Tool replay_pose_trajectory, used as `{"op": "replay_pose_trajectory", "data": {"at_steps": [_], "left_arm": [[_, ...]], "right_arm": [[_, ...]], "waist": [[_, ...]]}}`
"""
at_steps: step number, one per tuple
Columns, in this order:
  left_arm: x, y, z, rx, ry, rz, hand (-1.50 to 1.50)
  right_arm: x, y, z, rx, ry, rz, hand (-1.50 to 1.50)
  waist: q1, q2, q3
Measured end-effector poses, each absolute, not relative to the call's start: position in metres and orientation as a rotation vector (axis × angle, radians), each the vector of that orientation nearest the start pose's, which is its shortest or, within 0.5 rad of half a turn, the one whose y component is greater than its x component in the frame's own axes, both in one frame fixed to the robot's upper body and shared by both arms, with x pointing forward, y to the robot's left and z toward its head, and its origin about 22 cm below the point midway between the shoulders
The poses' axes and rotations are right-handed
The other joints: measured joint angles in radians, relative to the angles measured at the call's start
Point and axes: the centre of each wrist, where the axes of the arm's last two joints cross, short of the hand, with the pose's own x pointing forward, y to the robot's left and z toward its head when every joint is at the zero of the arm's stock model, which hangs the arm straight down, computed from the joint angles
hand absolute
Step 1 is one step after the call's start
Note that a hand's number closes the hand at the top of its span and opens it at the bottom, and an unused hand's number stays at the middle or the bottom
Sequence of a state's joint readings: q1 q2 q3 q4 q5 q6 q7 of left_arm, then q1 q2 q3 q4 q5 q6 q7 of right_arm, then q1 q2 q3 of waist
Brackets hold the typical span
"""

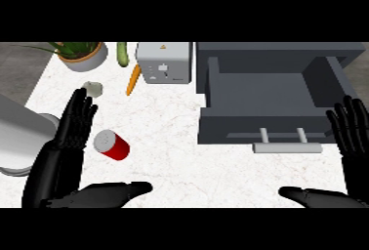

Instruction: Pick up the can, place it into the drawer and close the drawer

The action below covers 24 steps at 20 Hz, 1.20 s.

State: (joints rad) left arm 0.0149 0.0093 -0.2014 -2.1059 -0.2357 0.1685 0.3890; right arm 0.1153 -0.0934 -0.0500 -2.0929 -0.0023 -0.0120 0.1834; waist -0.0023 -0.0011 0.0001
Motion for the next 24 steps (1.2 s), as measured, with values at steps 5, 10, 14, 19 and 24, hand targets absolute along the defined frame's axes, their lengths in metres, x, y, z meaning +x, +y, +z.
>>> {"op": "replay_pose_trajectory", "data": {"at_steps": [5, 10, 14, 19, 24], "left_arm": [[0.202, 0.187, 0.121, 0.162, -1.706, -0.012, -1.5], [0.198, 0.196, 0.122, 0.172, -1.678, 0.023, -1.5], [0.202, 0.202, 0.115, 0.185, -1.656, 0.036, -1.5], [0.211, 0.204, 0.1, 0.191, -1.648, 0.048, -1.5], [0.223, 0.206, 0.088, 0.196, -1.642, 0.052, -1.5]], "right_arm": [[0.18, -0.27, 0.099, -0.157, -1.784, 0.012, -1.5], [0.176, -0.269, 0.089, -0.159, -1.78, 0.003, -1.5], [0.17, -0.276, 0.088, -0.159, -1.783, 0.006, -1.5], [0.17, -0.285, 0.09, -0.167, -1.782, 0.008, -1.5], [0.168, -0.292, 0.073, -0.174, -1.773, 0.016, -1.5]], "waist": [[-0.001, 0.0, 0.0], [0.001, 0.0, 0.0], [0.0, 0.0, 0.0], [0.0, 0.001, 0.0], [-0.001, 0.001, 0.0]]}}
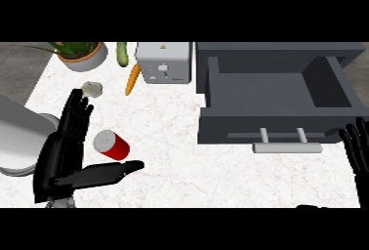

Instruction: Pick up the can, place it into the drawer and close the drawer

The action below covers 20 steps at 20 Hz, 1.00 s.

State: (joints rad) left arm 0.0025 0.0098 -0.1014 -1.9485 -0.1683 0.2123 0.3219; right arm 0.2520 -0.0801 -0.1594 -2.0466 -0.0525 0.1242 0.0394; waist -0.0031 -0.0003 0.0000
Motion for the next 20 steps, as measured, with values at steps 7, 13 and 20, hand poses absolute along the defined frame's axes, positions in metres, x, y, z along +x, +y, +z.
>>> {"op": "replay_pose_trajectory", "data": {"at_steps": [7, 13, 20], "left_arm": [[0.228, 0.218, 0.049, 0.204, -1.627, 0.066, -1.5], [0.232, 0.22, 0.037, 0.237, -1.61, 0.08, -1.5], [0.231, 0.24, 0.001, 0.26, -1.593, 0.089, -1.5]], "right_arm": [[0.165, -0.293, 0.077, -0.181, -1.779, 0.011, -1.5], [0.165, -0.296, 0.076, -0.171, -1.783, 0.013, -1.5], [0.168, -0.3, 0.07, -0.17, -1.786, 0.028, -1.5]], "waist": [[0.0, 0.0, 0.0], [0.001, 0.0, 0.0], [0.001, 0.0, 0.0]]}}
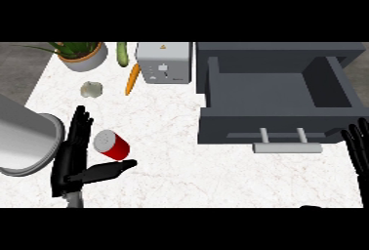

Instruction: Pick up the can, place it into the drawer and close the drawer

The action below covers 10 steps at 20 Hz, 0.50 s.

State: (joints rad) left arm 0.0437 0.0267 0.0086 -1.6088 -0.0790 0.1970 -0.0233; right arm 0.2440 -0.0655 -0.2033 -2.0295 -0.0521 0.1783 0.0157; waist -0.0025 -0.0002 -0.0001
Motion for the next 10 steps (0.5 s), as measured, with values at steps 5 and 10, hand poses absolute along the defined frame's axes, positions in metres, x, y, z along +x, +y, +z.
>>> {"op": "replay_pose_trajectory", "data": {"at_steps": [5, 10], "left_arm": [[0.223, 0.251, -0.017, 0.271, -1.576, 0.088, -1.5], [0.221, 0.26, -0.035, 0.273, -1.565, 0.089, -1.5]], "right_arm": [[0.166, -0.3, 0.077, -0.171, -1.785, 0.022, -1.5], [0.167, -0.301, 0.07, -0.175, -1.791, 0.02, -1.5]], "waist": [[0.001, 0.0, 0.0], [0.001, 0.0, 0.0]]}}
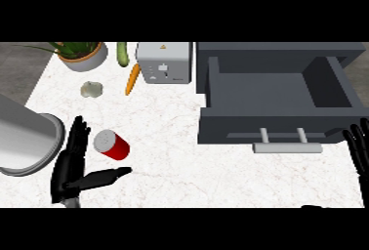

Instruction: Pick up the can, place it into the drawer and close the drawer

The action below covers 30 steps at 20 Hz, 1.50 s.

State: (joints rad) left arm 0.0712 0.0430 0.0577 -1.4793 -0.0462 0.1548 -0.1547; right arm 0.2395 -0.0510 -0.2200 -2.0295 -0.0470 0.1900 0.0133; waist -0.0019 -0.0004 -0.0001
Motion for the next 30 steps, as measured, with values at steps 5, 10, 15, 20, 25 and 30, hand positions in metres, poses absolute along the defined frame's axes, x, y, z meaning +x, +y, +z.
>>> {"op": "replay_pose_trajectory", "data": {"at_steps": [5, 10, 15, 20, 25, 30], "left_arm": [[0.221, 0.272, -0.048, 0.274, -1.545, 0.091, -1.5], [0.218, 0.278, -0.064, 0.282, -1.536, 0.092, -1.5], [0.225, 0.282, -0.074, 0.281, -1.522, 0.114, -1.5], [0.219, 0.285, -0.089, 0.268, -1.507, 0.123, -1.5], [0.233, 0.284, -0.09, 0.259, -1.51, 0.134, -1.5], [0.239, 0.284, -0.101, 0.265, -1.508, 0.133, -1.5]], "right_arm": [[0.168, -0.306, 0.066, -0.174, -1.787, 0.014, -1.5], [0.165, -0.301, 0.07, -0.183, -1.792, 0.011, -1.5], [0.165, -0.297, 0.078, -0.18, -1.794, 0.017, -1.5], [0.158, -0.294, 0.082, -0.18, -1.802, 0.011, -1.5], [0.155, -0.295, 0.083, -0.18, -1.801, 0.015, -1.5], [0.163, -0.301, 0.089, -0.178, -1.799, 0.01, -1.5]], "waist": [[0.0, 0.0, 0.0], [0.0, 0.0, 0.0], [-0.001, 0.0, 0.0], [-0.001, 0.0, 0.0], [-0.002, 0.0, 0.0], [-0.002, 0.0, 0.0]]}}
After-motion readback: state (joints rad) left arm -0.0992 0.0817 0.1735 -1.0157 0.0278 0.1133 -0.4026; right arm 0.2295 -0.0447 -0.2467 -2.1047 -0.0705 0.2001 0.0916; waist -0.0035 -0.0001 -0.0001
